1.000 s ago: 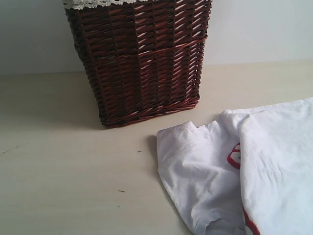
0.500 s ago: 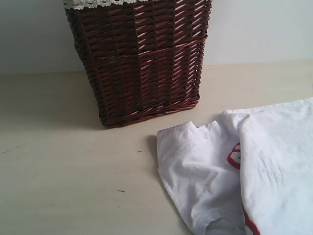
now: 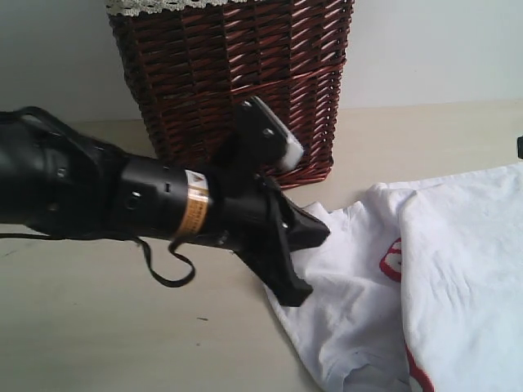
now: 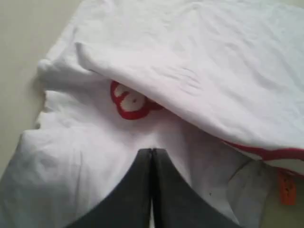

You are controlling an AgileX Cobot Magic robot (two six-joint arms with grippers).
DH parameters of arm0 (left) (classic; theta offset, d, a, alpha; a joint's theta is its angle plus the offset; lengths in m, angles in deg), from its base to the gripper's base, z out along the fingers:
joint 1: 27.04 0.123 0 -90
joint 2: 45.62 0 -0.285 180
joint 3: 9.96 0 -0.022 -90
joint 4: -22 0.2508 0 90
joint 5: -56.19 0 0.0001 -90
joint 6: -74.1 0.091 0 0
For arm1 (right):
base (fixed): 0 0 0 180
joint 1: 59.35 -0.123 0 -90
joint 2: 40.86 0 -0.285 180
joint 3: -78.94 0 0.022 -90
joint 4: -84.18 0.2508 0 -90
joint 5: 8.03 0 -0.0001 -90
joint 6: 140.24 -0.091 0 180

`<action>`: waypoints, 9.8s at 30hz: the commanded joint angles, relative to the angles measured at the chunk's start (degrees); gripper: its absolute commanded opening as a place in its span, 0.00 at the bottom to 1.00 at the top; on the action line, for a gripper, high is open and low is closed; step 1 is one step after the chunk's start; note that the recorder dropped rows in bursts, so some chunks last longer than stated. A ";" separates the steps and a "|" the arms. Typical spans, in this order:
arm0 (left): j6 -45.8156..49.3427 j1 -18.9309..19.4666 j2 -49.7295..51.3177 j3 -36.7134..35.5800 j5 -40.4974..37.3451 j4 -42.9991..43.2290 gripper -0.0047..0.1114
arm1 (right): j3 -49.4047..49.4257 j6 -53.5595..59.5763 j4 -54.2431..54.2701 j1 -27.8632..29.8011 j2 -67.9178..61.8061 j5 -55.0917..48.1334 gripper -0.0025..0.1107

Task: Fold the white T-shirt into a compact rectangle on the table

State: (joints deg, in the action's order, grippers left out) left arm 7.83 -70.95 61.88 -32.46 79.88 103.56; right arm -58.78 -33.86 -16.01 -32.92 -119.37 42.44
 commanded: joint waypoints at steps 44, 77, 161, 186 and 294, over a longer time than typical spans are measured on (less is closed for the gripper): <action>-43.55 1.06 20.28 10.04 -5.86 15.33 0.04 | 6.70 17.65 0.25 0.22 -25.95 -29.18 0.02; -43.34 14.25 18.82 10.04 0.73 18.39 0.04 | 6.57 25.98 12.29 0.22 -29.14 -34.65 0.02; -46.41 0.30 14.66 2.12 -3.84 18.39 0.04 | 6.57 25.50 12.16 0.22 -23.93 -32.04 0.02; -53.12 0.30 14.85 -3.11 1.16 18.39 0.04 | 6.57 27.47 11.23 0.22 -26.02 -34.54 0.02; 12.60 25.45 -89.70 -37.22 -60.88 -27.01 0.04 | 22.58 -21.04 29.63 -0.47 61.23 -34.17 0.09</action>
State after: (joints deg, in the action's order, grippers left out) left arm 20.26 -45.54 -27.46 -69.45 19.02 76.78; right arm -36.70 -54.90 14.20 -33.26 -58.56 8.34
